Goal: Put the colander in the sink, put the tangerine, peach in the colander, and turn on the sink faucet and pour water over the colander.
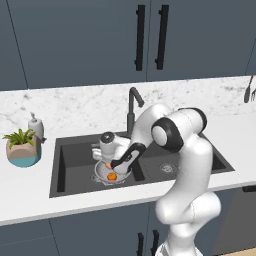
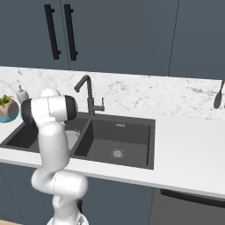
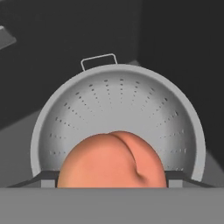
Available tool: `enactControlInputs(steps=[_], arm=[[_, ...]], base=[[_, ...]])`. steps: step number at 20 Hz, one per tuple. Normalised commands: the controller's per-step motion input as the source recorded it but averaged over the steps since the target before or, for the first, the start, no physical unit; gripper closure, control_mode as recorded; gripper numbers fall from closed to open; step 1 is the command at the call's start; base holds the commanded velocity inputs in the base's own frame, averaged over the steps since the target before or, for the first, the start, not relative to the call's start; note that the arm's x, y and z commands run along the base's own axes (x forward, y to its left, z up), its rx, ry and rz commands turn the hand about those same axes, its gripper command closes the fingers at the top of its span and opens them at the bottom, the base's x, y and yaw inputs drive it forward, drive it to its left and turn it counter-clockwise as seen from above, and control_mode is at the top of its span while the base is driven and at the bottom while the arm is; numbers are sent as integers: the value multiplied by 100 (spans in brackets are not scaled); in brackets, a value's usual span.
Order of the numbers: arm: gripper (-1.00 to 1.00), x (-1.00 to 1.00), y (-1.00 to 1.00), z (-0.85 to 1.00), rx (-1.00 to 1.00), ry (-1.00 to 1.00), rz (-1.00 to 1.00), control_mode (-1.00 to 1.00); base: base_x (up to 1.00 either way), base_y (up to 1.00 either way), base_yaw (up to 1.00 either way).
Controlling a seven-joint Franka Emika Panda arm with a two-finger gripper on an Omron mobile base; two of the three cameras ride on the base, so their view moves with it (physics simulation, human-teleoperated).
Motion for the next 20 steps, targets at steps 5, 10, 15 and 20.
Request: enactControlInputs(steps=[5, 10, 15, 20], arm=[[100, 14, -1, -10, 0, 0, 0, -100], [100, 17, -4, -9, 0, 0, 0, -100], [100, 14, 0, -15, 0, 0, 0, -100], [-100, 4, 0, -19, 0, 1, 0, -100]], base=[[0, 0, 0], [0, 0, 0], [0, 0, 0], [0, 0, 0]])
